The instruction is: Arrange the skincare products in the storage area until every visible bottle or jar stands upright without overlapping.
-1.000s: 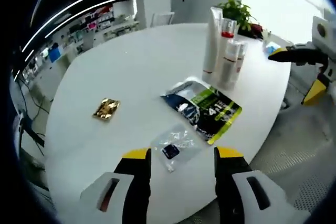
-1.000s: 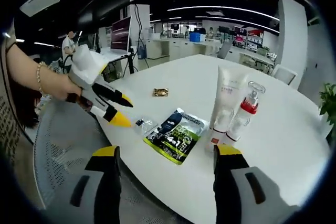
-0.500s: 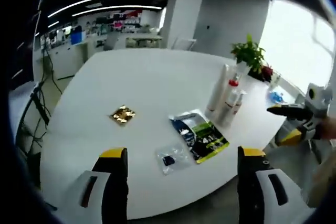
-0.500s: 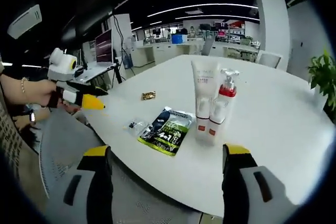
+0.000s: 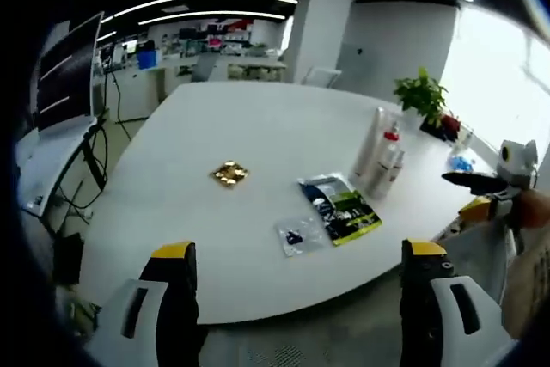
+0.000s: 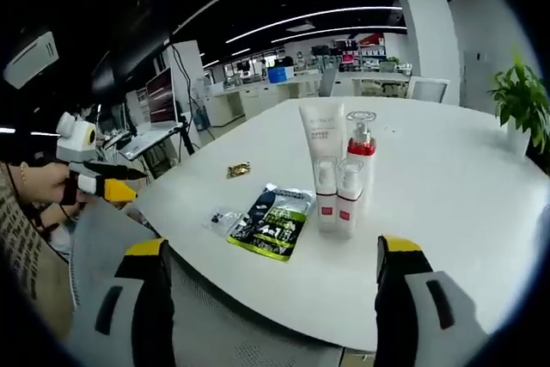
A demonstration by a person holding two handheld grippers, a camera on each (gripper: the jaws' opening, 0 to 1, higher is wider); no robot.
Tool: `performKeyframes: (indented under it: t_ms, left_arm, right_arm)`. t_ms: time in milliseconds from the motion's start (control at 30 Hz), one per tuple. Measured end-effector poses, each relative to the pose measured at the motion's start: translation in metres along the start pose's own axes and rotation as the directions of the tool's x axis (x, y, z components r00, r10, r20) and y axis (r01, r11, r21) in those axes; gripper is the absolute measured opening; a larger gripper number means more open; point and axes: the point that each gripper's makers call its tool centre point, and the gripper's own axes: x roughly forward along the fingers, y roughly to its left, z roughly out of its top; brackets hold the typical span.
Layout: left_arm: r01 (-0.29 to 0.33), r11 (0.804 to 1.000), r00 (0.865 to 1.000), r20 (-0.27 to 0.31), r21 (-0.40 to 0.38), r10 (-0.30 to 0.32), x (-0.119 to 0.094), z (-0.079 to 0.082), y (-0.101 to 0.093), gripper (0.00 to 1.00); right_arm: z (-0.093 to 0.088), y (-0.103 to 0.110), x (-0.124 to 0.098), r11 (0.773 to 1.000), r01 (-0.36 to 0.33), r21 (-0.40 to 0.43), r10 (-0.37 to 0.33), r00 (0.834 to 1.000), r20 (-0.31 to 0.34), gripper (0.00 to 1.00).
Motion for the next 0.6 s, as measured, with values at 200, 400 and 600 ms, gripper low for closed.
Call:
performKeyframes:
  t_ms: [200, 400, 600]
  left_arm:
    - [0.008, 1.000, 1.000, -0.002, -0.010, -0.008, 0.007, 0.008, -0.007, 0.97]
    - [0.030, 0.999, 0.999, 0.022, -0.016, -0.030, 0.016, 0.020, -0.011, 0.97]
    - [-0.011, 0.999, 1.000, -0.022, -0.036, 0.010, 0.030, 0.022, -0.003, 0.97]
  right_arm:
    - [-0.008, -0.004, 0.001, 1.000, 0.005, -0.019, -0.006, 1.000, -0.017, 1.00]
    - [-0.010, -0.005, 0.000, 1.000, 0.004, -0.015, -0.004, 1.000, -0.016, 1.00]
    - [-0.013, -0.009, 0.000, 1.000, 0.016, -0.017, -0.016, 1.000, -0.017, 1.00]
